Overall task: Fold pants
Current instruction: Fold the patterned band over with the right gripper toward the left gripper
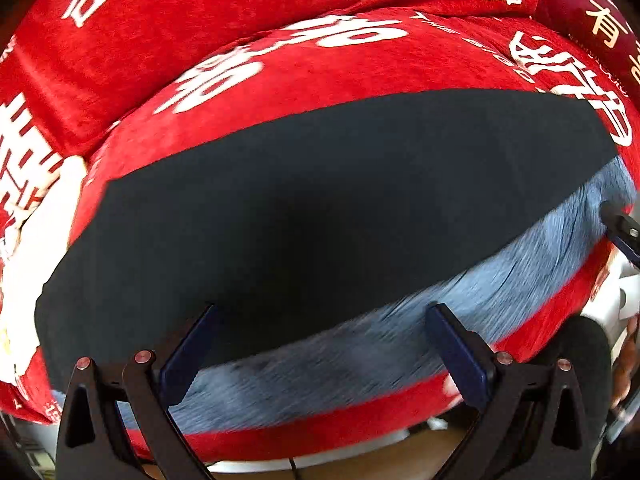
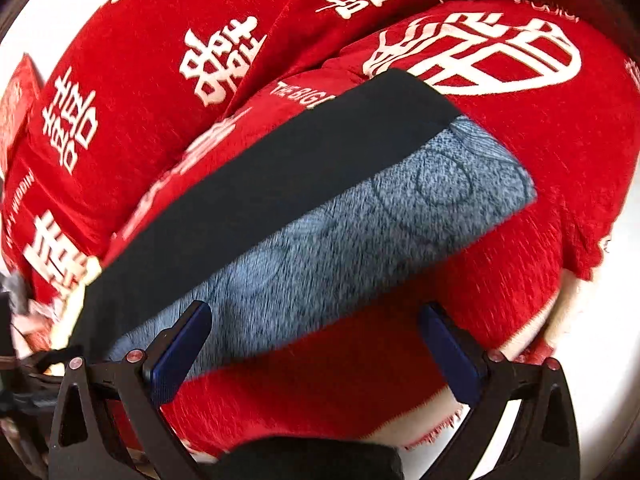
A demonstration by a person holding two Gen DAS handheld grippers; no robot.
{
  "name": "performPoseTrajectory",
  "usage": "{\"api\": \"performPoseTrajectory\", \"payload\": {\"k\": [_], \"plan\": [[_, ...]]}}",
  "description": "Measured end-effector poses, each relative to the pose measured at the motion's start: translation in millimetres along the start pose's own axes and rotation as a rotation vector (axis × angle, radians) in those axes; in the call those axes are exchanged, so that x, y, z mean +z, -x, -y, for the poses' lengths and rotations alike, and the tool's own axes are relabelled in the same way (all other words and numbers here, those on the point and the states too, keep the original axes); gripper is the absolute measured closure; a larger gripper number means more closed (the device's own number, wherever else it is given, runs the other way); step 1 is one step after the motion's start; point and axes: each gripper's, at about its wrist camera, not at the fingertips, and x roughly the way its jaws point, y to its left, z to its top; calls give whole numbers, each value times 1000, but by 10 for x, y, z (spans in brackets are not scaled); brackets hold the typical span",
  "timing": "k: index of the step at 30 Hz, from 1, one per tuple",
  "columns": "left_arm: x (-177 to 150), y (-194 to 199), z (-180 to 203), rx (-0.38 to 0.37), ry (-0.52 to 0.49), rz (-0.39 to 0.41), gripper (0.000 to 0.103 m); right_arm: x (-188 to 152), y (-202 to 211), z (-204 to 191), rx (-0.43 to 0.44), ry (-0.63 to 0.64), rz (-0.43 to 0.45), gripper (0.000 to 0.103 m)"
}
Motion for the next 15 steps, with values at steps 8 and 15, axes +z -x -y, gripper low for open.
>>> {"api": "performPoseTrajectory", "payload": {"k": [8,15], "plan": [[424,-87,412,11,39,18,0,275,-97,111,47,-29,121,0],[644,-178,439,92,148,26,0,392,-85,47,69,4,132,1]]}}
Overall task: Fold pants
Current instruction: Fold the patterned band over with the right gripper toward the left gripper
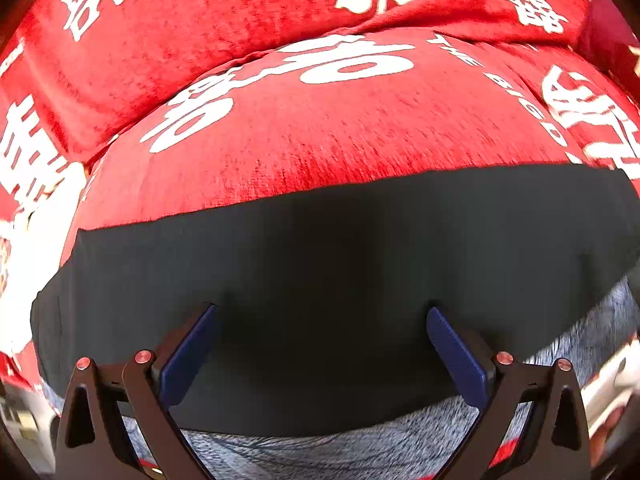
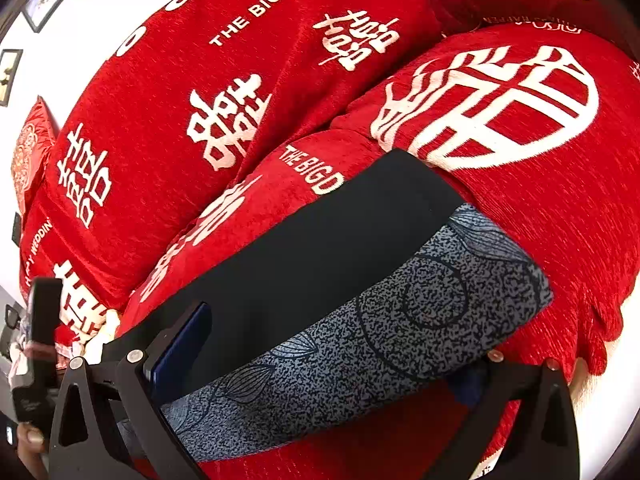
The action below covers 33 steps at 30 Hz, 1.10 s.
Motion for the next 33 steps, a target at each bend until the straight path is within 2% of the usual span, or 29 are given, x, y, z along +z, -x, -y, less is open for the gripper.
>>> {"api": "performPoseTrajectory", "payload": {"k": [4,5,6,7,8,9,13,15,17,18,21,22,23,24,27,30,33], "plan": [[-3,-9,57,31,25,27,0,59,-104,-19,-49,45,-14,6],[-10,-2,78,38,20,36,0,88,-112,-19,-56,50,-15,14],[-22,6,89,44,14,46,0,125,-122,-9,-59,47,-23,33],[-24,-2,86,44,11,50,0,162,-131,12,-52,35,-37,45],[-16,-13,72,40,13,48,0,191,-142,40,-38,22,-56,66],[-13,-18,61,34,18,43,0,197,-148,49,-35,24,-62,69],[19,-59,9,-3,43,21,0,189,-202,40,-57,58,-86,67],[12,-64,-5,-16,46,24,0,223,-236,102,26,11,-89,48],[2,-65,-19,-27,45,26,0,243,-276,89,70,2,-91,32],[-4,-62,-23,-30,43,28,0,245,-307,42,62,19,-91,27],[-16,-57,-24,-35,38,38,0,234,-390,-134,-17,94,-110,25],[-15,-59,-26,-40,37,40,0,242,-399,-190,-39,110,-124,26],[-16,-62,-33,-46,38,40,0,250,-392,-234,-35,118,-138,38],[-17,-67,-45,-56,39,39,0,255,-370,-271,-45,132,-140,54],[-23,-69,-51,-65,33,46,0,265,-289,-382,-91,193,-134,69],[-24,-71,-58,-72,34,45,0,302,-185,-473,-86,213,-129,77],[-24,-72,-57,-77,31,45,0,343,-45,-635,-69,243,-98,80]]}}
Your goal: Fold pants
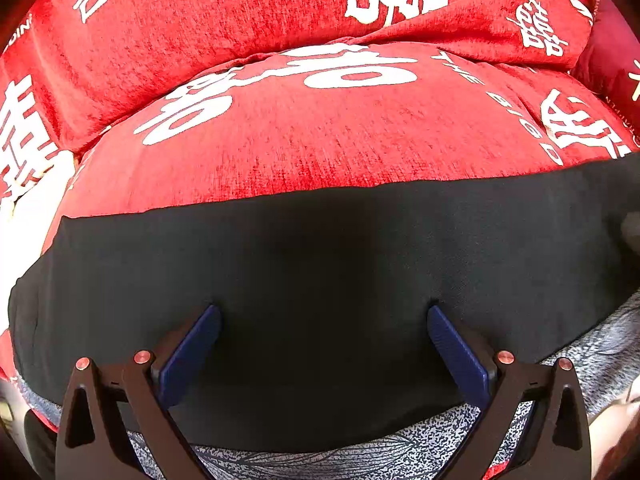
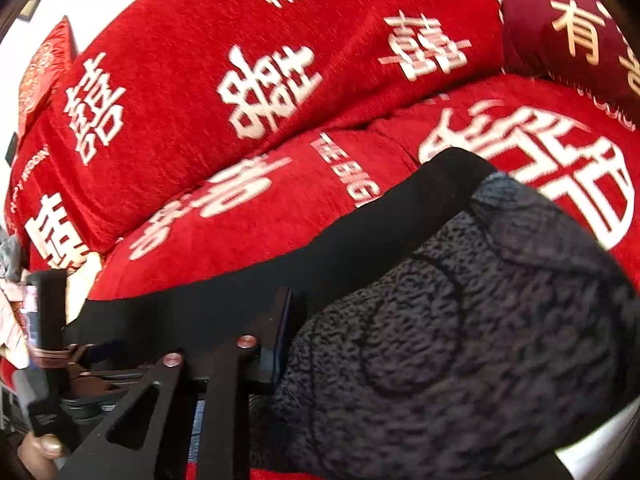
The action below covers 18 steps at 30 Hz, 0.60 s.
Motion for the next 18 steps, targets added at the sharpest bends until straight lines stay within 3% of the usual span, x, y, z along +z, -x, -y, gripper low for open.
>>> {"api": "performPoseTrajectory", "payload": {"k": [6,10,18], "plan": [[8,1,-6,-17,-23,-3,0,104,272,-475,17,99,67,83],[61,30,-134,-72,-7,-61,0,156,401,-858,17,193,100,84],[172,296,-1101,-101,154,-7,0,137,421,-1509,23,299,124,85]]}}
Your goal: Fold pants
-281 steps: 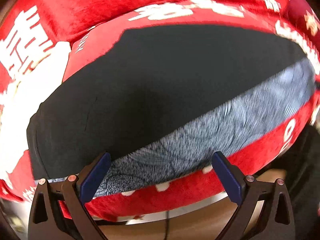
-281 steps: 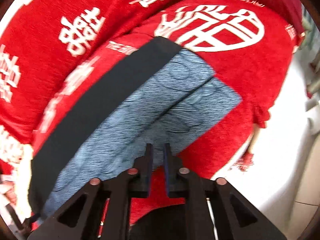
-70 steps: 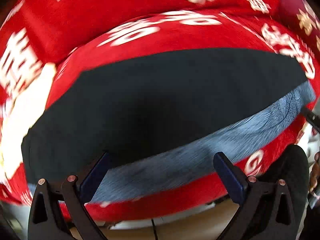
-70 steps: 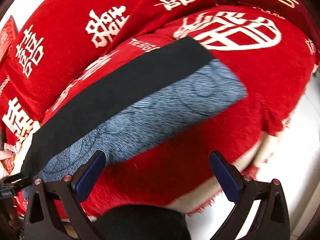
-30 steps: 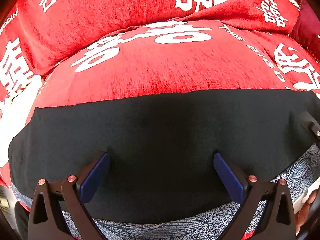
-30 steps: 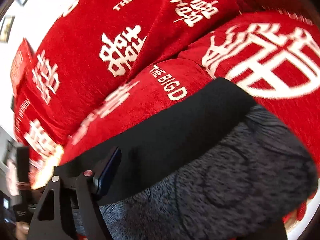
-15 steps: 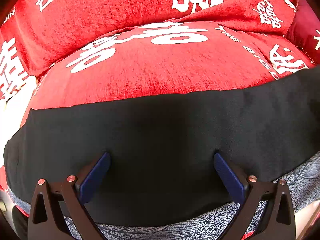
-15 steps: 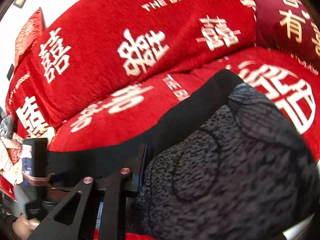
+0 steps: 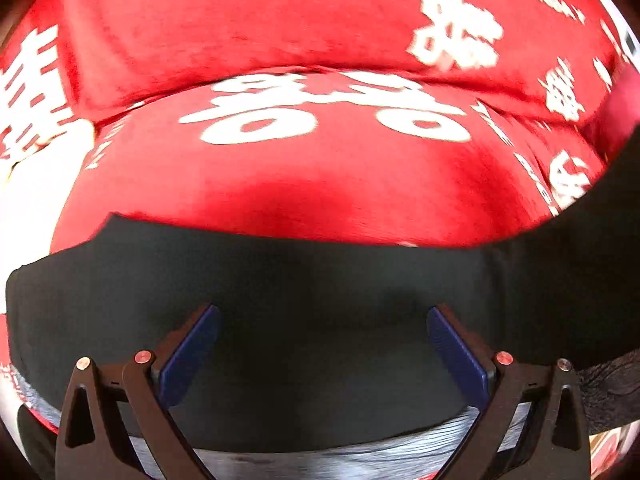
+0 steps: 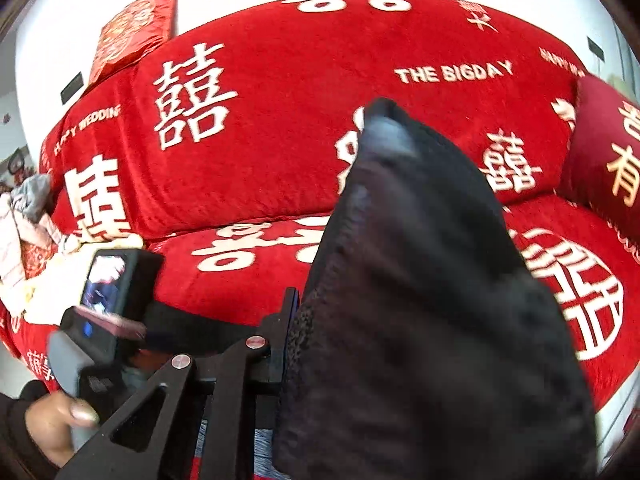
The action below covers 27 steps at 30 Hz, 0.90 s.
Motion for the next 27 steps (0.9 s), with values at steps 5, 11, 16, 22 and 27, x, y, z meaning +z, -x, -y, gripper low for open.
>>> {"api": "performPoseTrajectory", "payload": {"k": [5,11,16,22,27], "plan": [[-32,121,-636,7,85,13,0,-76,-103,-579,-19,128,0,85],[-218,196,-1324,38,176,12,0,-413,-429,-1350,-75,358,-52,85],[-352,271,-1861,57,269,13,0,-867,-811,-1944,-138,559,-128,85],[-488,310,-2171,63,330,14,0,-1259,-1075,-2302,-212,682,-186,84],[-509,293,-2175,42,339,2,0,-1420,-1055,-2476,-322,782,-178,64]]}}
